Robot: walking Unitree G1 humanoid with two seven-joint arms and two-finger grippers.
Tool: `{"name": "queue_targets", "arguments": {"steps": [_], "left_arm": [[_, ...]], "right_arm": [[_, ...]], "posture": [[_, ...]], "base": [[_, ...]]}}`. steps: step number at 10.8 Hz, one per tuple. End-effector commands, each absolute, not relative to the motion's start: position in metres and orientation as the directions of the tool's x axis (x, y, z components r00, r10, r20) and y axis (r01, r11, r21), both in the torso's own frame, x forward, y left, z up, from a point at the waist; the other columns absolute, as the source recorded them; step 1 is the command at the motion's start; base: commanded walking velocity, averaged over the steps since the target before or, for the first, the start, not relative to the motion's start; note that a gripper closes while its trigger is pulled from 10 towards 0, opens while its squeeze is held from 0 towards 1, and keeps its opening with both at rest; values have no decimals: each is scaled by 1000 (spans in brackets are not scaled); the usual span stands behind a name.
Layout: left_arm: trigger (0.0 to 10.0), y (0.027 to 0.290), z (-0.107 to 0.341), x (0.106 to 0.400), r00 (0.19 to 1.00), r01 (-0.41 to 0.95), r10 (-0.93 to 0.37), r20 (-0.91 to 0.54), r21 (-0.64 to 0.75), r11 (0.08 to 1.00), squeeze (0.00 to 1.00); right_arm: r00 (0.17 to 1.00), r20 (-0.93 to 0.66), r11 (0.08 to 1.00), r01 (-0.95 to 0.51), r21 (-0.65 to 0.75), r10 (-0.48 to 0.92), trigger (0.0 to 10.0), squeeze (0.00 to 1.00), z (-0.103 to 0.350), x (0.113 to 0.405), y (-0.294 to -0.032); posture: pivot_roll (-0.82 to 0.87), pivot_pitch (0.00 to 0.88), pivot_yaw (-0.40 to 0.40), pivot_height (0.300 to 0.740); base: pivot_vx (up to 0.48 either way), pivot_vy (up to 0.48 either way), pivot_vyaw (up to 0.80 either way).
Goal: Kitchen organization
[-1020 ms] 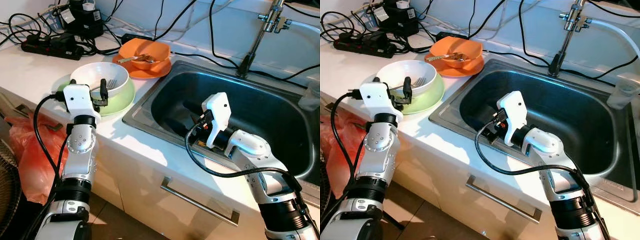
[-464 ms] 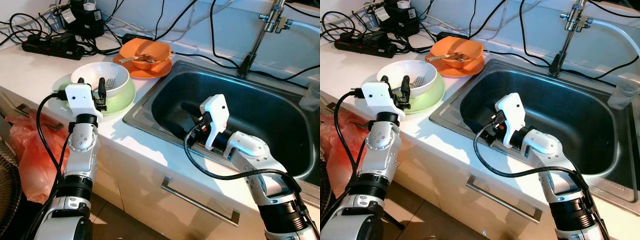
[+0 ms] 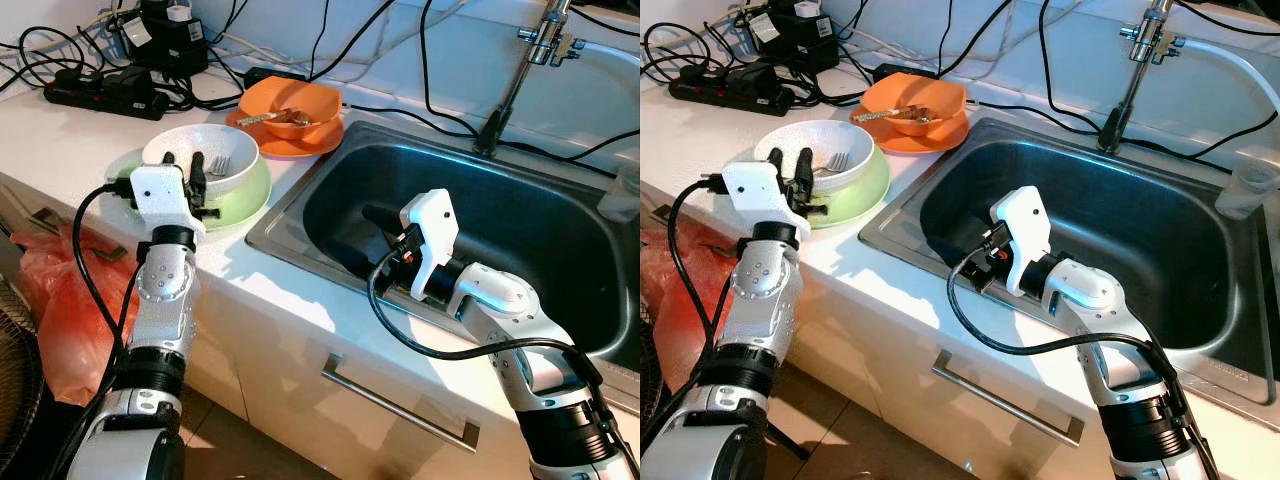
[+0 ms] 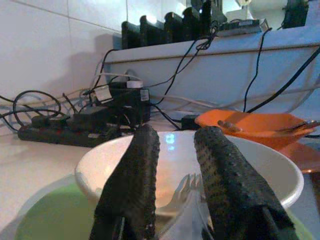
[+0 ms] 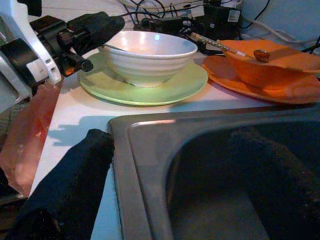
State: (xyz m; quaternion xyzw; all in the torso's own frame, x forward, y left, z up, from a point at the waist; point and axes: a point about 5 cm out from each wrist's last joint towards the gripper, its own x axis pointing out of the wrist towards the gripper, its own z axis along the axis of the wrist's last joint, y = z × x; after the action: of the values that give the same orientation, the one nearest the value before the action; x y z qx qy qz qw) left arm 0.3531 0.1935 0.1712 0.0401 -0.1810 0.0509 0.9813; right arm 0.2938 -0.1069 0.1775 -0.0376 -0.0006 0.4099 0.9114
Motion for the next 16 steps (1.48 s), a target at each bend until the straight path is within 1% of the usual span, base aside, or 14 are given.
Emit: {"name": "queue_targets", "arguments": {"steps": [1,8,10,16], "left_arm": [[0,190,175,355,925,-94,66,374,57,994,0],[0,188,187,356,905,-88,52,423,65,994,0],[0,187,193,354,889,-92,44,455,84,992,0],[0,168,227,353,830,-32,-23,557,90,995,0]], "right_arm": [[656,-36,653,-754,-66,754,10000,0,179,292,-108],[655,-29,653,-755,-63,755,10000,0,179,292,-108],[656,-26,653,-754,-65,755,10000,0,180,293,-108],[709,8,707,-702,-83,705,10000,0,183,300,-110]], "posture": [[-50,0,-27,740],[-51,0,-20,740],[-48,0,-18,740],[-44,0,-2,740]], "base": [[0,0,0],[0,0,0],[0,0,0],[0,0,0]]}}
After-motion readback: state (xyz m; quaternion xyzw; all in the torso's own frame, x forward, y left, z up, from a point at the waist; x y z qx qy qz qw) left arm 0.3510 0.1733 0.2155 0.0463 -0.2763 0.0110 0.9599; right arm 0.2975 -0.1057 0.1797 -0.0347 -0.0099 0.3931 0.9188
